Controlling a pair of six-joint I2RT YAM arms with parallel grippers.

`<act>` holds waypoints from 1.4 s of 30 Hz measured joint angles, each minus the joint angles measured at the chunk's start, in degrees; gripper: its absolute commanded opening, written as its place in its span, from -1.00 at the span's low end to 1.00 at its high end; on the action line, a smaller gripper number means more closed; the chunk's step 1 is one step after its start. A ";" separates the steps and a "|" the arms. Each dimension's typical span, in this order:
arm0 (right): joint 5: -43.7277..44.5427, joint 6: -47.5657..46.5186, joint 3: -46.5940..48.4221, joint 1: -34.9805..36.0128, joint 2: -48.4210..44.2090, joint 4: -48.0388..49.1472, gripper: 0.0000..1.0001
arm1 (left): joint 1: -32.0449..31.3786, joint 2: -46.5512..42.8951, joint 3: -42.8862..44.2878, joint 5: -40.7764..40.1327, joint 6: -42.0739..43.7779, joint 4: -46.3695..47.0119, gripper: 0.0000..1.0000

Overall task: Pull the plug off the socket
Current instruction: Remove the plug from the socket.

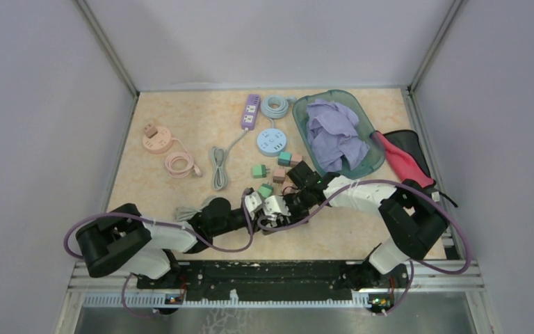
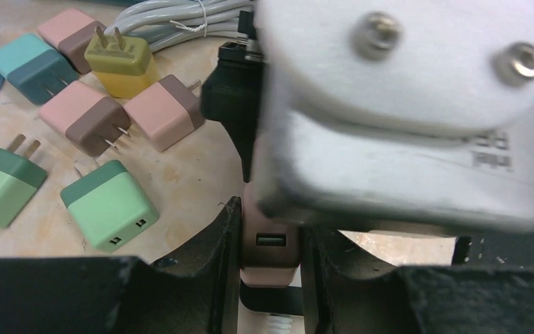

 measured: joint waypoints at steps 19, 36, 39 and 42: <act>-3.65 0.17 0.72 0.57 0.22 1.62 -1.00 | 3.85 -6.16 -7.02 5.70 -2.51 6.99 -0.99; -0.96 0.20 0.70 -0.96 0.92 -0.90 -1.00 | -3.72 -4.46 2.91 -1.25 5.86 -6.78 -0.99; -0.76 0.24 0.70 -0.94 0.92 -0.90 -1.00 | -3.93 -4.48 2.91 -1.95 4.90 -6.82 -0.99; -0.72 0.42 0.72 -0.92 0.92 -0.87 -1.00 | -4.00 -4.74 2.91 -2.51 4.37 -7.02 -0.99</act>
